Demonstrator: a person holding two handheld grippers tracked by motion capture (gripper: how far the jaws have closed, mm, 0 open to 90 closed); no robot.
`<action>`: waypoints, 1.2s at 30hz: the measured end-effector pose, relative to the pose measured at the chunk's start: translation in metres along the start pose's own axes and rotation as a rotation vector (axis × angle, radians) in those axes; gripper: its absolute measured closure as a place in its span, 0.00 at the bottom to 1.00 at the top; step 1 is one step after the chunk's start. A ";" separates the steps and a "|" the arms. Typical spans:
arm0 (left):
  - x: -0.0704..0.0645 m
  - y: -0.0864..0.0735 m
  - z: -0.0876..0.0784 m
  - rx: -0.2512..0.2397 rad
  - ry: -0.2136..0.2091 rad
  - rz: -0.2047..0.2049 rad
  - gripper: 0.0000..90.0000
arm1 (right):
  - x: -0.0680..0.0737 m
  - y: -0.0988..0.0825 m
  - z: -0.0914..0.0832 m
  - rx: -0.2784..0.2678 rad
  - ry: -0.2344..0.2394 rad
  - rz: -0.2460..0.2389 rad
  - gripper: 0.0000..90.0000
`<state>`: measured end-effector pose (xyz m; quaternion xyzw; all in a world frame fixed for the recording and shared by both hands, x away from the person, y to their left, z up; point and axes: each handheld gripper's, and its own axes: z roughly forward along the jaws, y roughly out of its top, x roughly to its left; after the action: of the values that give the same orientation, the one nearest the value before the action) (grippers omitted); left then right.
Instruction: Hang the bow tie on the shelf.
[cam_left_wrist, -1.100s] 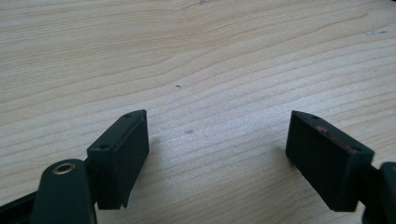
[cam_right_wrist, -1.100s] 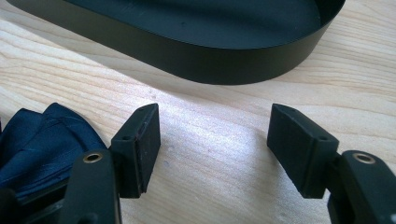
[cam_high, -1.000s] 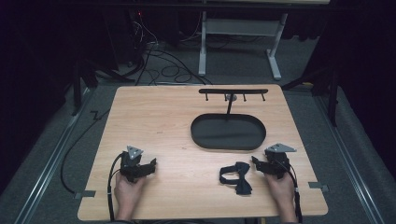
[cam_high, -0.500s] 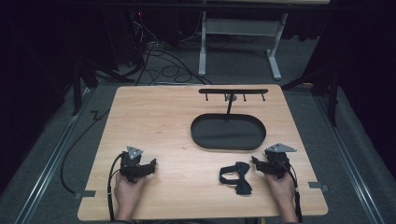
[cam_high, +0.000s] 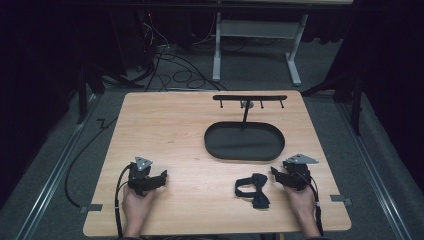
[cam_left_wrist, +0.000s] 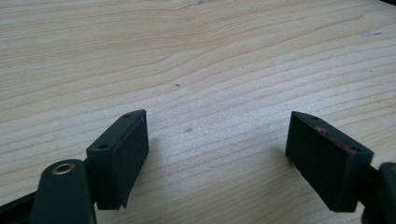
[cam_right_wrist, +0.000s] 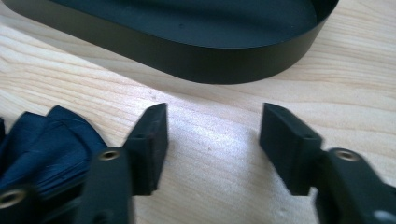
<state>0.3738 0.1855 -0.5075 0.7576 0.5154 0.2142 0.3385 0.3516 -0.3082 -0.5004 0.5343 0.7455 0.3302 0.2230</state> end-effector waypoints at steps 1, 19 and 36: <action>0.000 0.000 0.000 -0.001 0.001 0.001 0.24 | -0.001 0.000 -0.001 -0.002 0.020 0.017 0.53; -0.001 0.000 0.000 -0.002 0.007 0.004 0.25 | 0.020 0.003 -0.031 -0.068 0.188 0.015 0.58; -0.001 0.000 0.000 -0.002 0.007 0.004 0.25 | 0.060 0.018 -0.017 -0.031 0.310 -0.085 0.56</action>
<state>0.3737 0.1847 -0.5078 0.7577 0.5146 0.2178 0.3370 0.3316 -0.2520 -0.4747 0.4412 0.7879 0.4103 0.1273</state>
